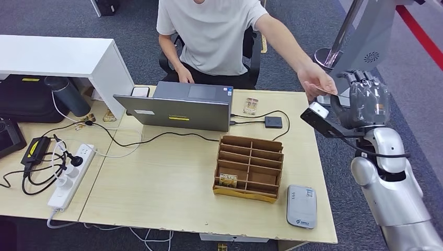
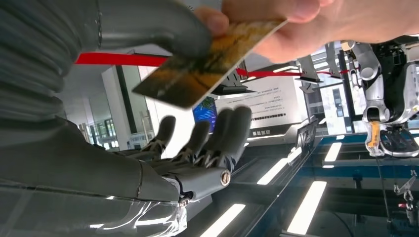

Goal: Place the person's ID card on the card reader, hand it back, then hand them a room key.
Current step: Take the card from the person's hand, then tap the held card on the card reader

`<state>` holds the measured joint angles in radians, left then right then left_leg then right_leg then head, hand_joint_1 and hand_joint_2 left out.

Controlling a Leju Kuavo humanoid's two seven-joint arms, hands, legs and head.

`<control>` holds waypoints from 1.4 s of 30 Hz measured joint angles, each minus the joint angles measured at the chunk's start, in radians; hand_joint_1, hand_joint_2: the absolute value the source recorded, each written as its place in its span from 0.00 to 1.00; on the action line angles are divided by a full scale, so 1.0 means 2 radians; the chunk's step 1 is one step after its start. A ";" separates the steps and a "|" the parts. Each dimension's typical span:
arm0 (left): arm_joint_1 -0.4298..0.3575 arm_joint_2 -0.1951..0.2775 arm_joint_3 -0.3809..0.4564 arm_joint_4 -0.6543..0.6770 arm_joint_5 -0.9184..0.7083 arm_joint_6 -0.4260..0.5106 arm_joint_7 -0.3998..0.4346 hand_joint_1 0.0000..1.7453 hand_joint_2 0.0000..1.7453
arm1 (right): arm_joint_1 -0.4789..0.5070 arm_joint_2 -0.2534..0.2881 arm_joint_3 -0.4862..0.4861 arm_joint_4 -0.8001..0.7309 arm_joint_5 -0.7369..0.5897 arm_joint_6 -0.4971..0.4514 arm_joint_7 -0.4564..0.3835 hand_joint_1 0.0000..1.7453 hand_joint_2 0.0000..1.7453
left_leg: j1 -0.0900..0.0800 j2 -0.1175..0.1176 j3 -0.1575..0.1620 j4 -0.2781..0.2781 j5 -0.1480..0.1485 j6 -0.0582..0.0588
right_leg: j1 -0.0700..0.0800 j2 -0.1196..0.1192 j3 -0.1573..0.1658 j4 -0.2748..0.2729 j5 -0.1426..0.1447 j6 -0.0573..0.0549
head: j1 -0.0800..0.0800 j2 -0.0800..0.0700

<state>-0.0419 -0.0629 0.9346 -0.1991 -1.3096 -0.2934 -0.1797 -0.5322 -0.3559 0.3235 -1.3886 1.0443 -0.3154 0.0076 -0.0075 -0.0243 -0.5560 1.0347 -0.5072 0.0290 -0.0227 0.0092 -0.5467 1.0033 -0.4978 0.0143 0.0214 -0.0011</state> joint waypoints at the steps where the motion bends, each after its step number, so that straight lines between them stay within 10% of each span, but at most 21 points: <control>1: 0.000 0.000 0.000 0.000 0.000 0.000 0.000 0.00 1.00 | 0.000 0.000 0.000 0.000 0.000 0.000 0.000 1.00 1.00 | 0.000 0.000 0.000 0.000 0.000 0.000 | 0.000 0.000 0.000 0.000 0.000 0.000 | 0.000 0.000; 25: 0.001 0.000 0.001 0.000 0.005 0.008 0.005 0.00 1.00 | 0.036 -0.006 0.007 -0.023 0.007 -0.011 -0.008 1.00 1.00 | 0.000 0.000 0.000 0.000 0.000 0.000 | 0.000 0.000 0.000 0.000 0.000 0.000 | 0.000 0.000; 35: 0.011 0.000 0.014 0.003 0.019 0.007 0.010 0.00 1.00 | 0.241 -0.035 -0.058 -0.142 0.011 -0.091 -0.048 1.00 1.00 | 0.000 -0.002 0.000 0.000 -0.002 0.000 | 0.000 -0.002 0.000 -0.001 -0.002 0.001 | 0.000 0.000; 42: 0.011 0.000 0.019 0.003 0.019 0.007 0.010 0.00 1.00 | 0.292 -0.035 -0.082 -0.182 0.012 -0.091 -0.052 1.00 1.00 | 0.000 -0.001 0.000 0.000 -0.002 0.000 | 0.000 -0.002 0.000 -0.001 -0.002 0.001 | 0.000 0.000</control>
<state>-0.0194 -0.0633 0.9729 -0.1930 -1.2715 -0.2785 -0.1595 0.0512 -0.4269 0.1601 -1.7524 1.0674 -0.4980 -0.0961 -0.0075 -0.0269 -0.5555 1.0346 -0.5104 0.0290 -0.0226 0.0062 -0.5460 1.0018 -0.5014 0.0159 0.0216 -0.0011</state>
